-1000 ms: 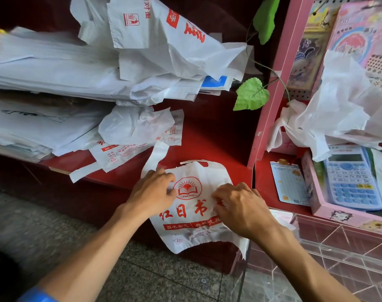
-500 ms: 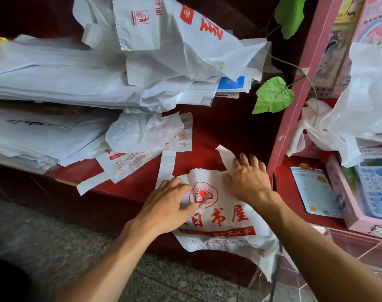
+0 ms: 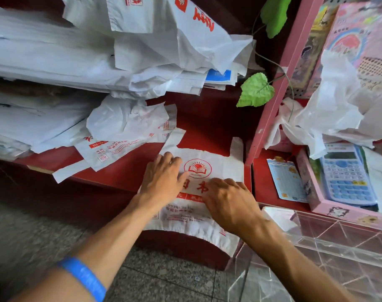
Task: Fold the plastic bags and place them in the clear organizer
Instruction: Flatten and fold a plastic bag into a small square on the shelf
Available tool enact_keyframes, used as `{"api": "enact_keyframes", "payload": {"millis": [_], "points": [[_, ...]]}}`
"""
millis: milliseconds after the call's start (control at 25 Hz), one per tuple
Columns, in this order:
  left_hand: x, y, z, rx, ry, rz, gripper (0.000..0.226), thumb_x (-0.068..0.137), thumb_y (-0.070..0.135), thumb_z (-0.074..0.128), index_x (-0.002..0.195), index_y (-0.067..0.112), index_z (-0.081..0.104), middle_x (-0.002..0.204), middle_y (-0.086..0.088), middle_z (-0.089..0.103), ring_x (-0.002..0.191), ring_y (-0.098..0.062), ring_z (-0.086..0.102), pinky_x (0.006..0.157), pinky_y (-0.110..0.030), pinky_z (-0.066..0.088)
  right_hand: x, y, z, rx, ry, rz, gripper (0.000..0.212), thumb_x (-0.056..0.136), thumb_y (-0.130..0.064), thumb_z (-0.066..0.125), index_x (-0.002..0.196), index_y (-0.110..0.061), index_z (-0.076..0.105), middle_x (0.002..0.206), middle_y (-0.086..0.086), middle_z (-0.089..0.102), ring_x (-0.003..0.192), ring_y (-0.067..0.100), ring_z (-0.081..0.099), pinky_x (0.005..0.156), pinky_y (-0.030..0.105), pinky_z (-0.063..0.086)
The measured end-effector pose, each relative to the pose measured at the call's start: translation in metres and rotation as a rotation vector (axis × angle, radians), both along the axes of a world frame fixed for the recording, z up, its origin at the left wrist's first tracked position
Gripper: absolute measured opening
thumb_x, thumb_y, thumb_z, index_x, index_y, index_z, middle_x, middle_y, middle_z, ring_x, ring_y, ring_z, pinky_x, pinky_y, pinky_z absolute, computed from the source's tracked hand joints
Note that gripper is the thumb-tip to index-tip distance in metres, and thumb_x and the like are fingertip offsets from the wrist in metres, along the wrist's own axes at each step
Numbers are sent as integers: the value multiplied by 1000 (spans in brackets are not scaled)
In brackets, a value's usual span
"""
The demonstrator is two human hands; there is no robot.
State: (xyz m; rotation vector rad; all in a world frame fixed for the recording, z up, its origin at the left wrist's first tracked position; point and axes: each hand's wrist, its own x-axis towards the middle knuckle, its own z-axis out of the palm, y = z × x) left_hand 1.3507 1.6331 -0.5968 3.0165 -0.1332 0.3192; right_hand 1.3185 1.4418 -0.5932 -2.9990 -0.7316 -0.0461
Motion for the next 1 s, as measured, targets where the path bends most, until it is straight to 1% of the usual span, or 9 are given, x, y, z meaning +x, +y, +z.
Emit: {"api": "enact_keyframes", "payload": {"millis": [160, 280, 400, 480, 600, 720, 840, 920, 1000], "points": [[-25, -4, 12, -113, -7, -183, 26, 98, 39, 48, 108, 18, 59, 106, 4, 56, 107, -22, 55, 87, -34, 44, 8, 4, -8, 97, 39, -51, 50, 103, -41, 29, 145, -16, 41, 153, -2, 40, 140, 21, 36, 113, 42, 33], [-45, -4, 8, -111, 210, -248, 43, 97, 48, 48, 129, 21, 56, 135, 3, 50, 128, -20, 44, 103, -37, 41, 21, 8, -10, 72, 72, -68, 51, 105, -41, 29, 150, -17, 35, 159, 1, 29, 147, 24, 24, 119, 42, 23], [-53, 2, -3, -81, 235, -225, 72, 92, 67, 39, 148, 21, 36, 160, 5, 23, 148, -20, 20, 119, -41, 24, 5, 10, 0, 13, -78, -57, 53, 98, -46, 27, 132, -17, 56, 139, 5, 52, 124, 31, 51, 97, 47, 44], [-55, 7, -9, -14, 316, -219, 102, 81, 84, 32, 158, 21, 9, 166, 2, -5, 152, -20, -5, 123, -46, 5, -14, 9, 2, -36, -72, 19, 64, 89, -58, 26, 127, -20, 60, 129, 4, 59, 110, 31, 59, 87, 46, 48], [-58, 14, -15, 110, 350, -254, 116, 75, 87, 39, 155, 26, -18, 159, 4, -30, 148, -18, -26, 121, -50, -10, -32, 2, 4, -123, 65, 75, 77, 85, -67, 33, 146, -21, 41, 148, 1, 44, 129, 28, 47, 103, 46, 41], [-62, 26, -9, 107, 249, -311, 89, 94, 41, 56, 158, 28, -4, 165, 5, -14, 152, -14, -10, 123, -38, -1, -35, -12, 4, -40, 54, 74, 68, 92, -41, 55, 152, -21, 30, 158, -2, 31, 142, 24, 32, 114, 43, 33], [-62, 49, -1, -62, 144, -302, 69, 93, 17, 54, 155, 26, 26, 163, 8, 18, 149, -10, 18, 119, -23, 11, -31, -22, 6, -122, 119, 69, 91, 87, -43, 64, 158, -24, 10, 165, -5, 10, 150, 20, 13, 121, 41, 17], [-61, 68, 2, -185, 106, -249, 57, 89, 9, 58, 142, 27, 49, 151, 11, 43, 136, -8, 44, 112, -20, 31, -27, -21, 5, -136, 92, 62, 85, 89, -32, 62, 157, -24, 12, 164, -4, 13, 150, 19, 14, 122, 39, 13], [-58, 87, 6, -368, 122, -162, 42, 87, 3, 62, 118, 30, 69, 125, 19, 65, 112, 4, 59, 93, -5, 41, -20, -23, 6, -25, 80, 46, 68, 90, -22, 54, 153, -26, 29, 159, -6, 31, 145, 16, 30, 122, 39, 17]]}}
